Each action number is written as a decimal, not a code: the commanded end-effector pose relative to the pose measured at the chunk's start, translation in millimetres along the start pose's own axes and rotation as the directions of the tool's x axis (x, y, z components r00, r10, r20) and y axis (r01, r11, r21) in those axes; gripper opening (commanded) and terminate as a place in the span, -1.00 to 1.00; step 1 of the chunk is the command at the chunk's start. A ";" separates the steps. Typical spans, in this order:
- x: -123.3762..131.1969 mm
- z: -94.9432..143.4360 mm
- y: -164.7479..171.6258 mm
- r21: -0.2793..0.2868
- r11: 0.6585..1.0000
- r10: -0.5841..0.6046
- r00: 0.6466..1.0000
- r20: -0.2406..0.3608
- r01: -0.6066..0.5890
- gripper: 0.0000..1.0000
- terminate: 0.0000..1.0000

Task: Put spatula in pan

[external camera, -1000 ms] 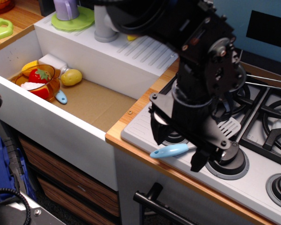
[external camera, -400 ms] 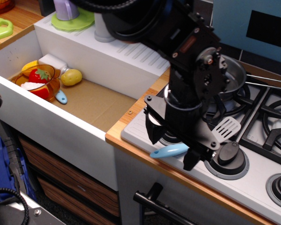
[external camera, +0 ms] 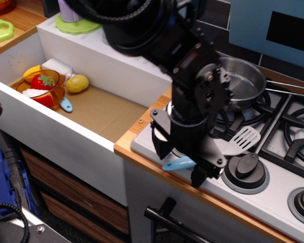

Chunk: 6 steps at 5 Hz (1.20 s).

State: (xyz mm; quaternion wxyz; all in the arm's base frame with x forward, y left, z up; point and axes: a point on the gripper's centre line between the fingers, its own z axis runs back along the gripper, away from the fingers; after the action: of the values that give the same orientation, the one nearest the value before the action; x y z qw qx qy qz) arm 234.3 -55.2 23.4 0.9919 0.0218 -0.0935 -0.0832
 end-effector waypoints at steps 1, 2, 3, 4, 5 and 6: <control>2.2 -6.2 2.6 -0.005 1.000 0.020 0.999 0.031 -0.020 1.00 -1.00; 3.4 -7.8 1.4 -0.009 0.999 0.032 0.999 0.026 -0.031 -1.00 -1.00; 5.7 2.6 -4.4 -0.023 0.999 0.042 0.999 -0.005 -0.042 -1.00 -1.00; 7.8 21.4 -10.9 -0.038 0.997 0.063 0.996 -0.058 -0.065 -1.00 -1.00; 10.1 48.5 -13.3 -0.011 0.999 0.050 0.995 -0.080 -0.051 -1.00 -1.00; 20.2 69.5 -6.8 0.033 0.999 0.030 0.995 -0.090 -0.027 -1.00 -1.00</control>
State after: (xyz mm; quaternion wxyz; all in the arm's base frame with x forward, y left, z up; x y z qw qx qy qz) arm 240.9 -63.9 96.9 0.9960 0.0513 -0.0181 -0.0712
